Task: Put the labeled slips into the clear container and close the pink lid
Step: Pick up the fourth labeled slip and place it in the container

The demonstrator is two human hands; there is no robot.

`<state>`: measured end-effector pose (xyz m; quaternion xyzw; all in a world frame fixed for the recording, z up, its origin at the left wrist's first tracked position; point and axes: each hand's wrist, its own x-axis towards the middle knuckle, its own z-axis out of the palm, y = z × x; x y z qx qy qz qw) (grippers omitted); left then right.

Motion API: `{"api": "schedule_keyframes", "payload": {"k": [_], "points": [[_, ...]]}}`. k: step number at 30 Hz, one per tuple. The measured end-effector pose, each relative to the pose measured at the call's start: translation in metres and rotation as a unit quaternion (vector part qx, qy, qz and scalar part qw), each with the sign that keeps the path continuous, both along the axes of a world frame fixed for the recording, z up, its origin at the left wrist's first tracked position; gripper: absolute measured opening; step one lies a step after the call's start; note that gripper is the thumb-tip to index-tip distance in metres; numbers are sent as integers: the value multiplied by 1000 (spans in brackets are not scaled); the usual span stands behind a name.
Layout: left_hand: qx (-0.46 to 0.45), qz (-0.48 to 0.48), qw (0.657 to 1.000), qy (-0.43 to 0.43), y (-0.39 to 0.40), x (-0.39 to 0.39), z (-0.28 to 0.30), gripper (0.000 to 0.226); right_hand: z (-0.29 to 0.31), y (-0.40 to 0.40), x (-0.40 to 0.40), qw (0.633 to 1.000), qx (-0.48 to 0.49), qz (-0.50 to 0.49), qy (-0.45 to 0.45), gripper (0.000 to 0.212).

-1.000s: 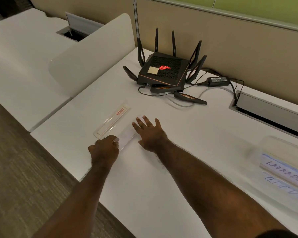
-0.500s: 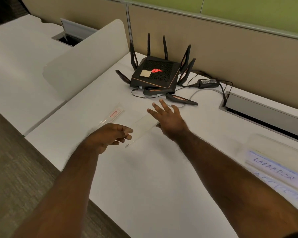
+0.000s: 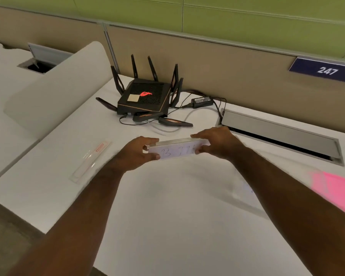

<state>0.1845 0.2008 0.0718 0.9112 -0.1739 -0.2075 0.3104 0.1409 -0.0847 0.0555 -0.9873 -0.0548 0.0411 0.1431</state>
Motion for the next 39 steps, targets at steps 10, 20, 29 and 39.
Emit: {"api": "schedule_keyframes", "payload": {"k": [10,20,29,39], "points": [[86,-192,972,-109,-130,-7,-3,42,13,-114,-102,980,93,-177,24,49],[127,-305,921,-205,-257,-56,-5,45,5,-205,-195,944,2,-330,16,70],[196,-319,896,-239,-301,-80,-25,45,-18,-225,-223,932,-59,-359,9,57],[254,-298,879,-273,-298,-76,-42,45,-26,-211,-209,950,-114,-292,-1,47]]}}
